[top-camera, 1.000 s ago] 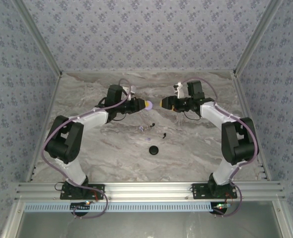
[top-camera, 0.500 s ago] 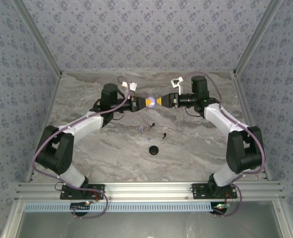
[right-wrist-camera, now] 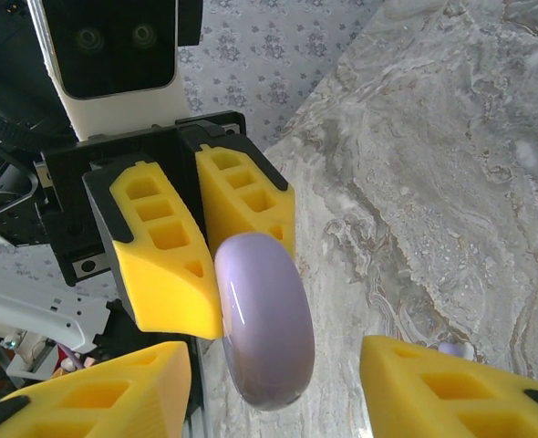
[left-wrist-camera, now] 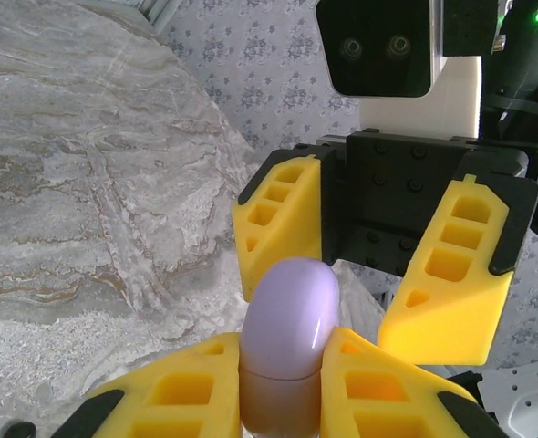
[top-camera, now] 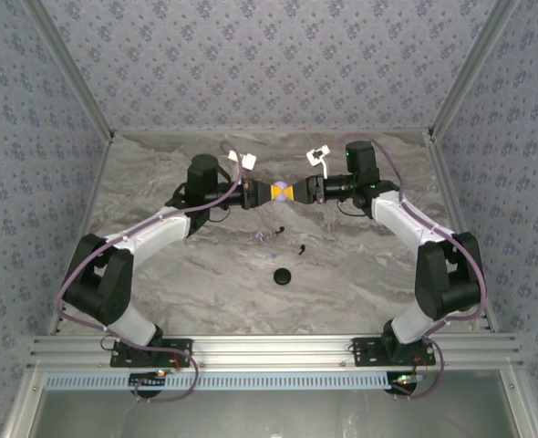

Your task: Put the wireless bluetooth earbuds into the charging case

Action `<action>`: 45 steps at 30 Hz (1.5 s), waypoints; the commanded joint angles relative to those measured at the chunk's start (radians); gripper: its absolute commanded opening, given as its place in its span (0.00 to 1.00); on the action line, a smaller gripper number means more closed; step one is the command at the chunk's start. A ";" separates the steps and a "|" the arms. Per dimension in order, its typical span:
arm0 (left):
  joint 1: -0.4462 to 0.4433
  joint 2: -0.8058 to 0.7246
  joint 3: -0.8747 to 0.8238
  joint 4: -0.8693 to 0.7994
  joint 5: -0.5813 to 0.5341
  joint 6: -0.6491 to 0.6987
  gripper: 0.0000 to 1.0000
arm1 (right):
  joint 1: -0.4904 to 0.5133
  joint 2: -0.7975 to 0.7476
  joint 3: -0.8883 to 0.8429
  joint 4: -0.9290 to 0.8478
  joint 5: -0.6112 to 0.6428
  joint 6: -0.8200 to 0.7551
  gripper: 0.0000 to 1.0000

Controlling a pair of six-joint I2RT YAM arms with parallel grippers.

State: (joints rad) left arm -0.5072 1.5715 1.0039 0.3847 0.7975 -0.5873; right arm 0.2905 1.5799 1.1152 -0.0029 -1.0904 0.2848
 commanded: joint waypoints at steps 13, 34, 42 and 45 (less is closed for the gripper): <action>-0.019 -0.016 0.026 0.000 0.035 0.030 0.19 | 0.013 0.003 0.043 -0.027 -0.038 -0.021 0.37; -0.029 -0.077 -0.040 0.031 0.014 -0.023 0.49 | 0.012 -0.015 0.051 0.021 -0.039 0.038 0.19; -0.033 -0.061 -0.041 0.037 0.012 -0.027 0.51 | 0.017 -0.019 0.061 0.017 -0.047 0.039 0.19; -0.036 -0.058 -0.035 0.043 0.010 -0.031 0.50 | 0.021 -0.019 0.062 0.010 -0.048 0.036 0.19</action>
State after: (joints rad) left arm -0.5335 1.5223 0.9558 0.3943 0.7967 -0.6144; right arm 0.3027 1.5799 1.1446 0.0048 -1.1084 0.3141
